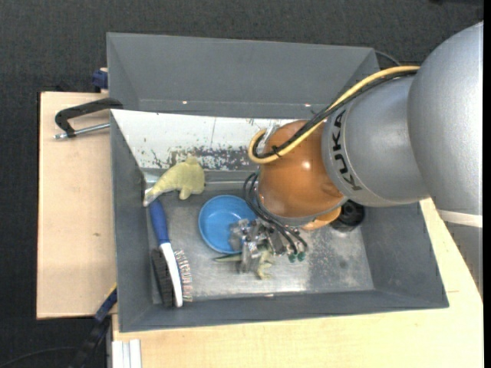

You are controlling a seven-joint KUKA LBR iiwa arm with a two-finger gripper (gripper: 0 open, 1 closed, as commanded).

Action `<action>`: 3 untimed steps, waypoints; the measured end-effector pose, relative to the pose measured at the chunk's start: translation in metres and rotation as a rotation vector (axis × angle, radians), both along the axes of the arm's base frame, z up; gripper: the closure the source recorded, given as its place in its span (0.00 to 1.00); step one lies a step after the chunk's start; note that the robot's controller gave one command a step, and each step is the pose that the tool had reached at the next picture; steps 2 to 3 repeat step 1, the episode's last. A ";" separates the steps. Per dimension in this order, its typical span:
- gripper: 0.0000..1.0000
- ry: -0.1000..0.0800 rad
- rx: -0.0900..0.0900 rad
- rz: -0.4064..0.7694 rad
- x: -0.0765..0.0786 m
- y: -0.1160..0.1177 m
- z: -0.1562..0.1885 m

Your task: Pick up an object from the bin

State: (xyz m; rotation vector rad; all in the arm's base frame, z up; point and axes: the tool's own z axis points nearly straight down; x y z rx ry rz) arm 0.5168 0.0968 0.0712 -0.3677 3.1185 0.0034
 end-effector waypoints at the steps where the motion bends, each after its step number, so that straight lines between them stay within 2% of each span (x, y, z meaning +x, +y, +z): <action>1: 1.00 -0.011 0.000 0.036 -0.021 -0.017 0.145; 3: 1.00 -0.011 0.000 0.036 -0.021 -0.017 0.145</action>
Offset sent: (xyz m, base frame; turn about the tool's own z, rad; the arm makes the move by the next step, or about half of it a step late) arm -0.0230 -0.0177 0.1402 -0.0376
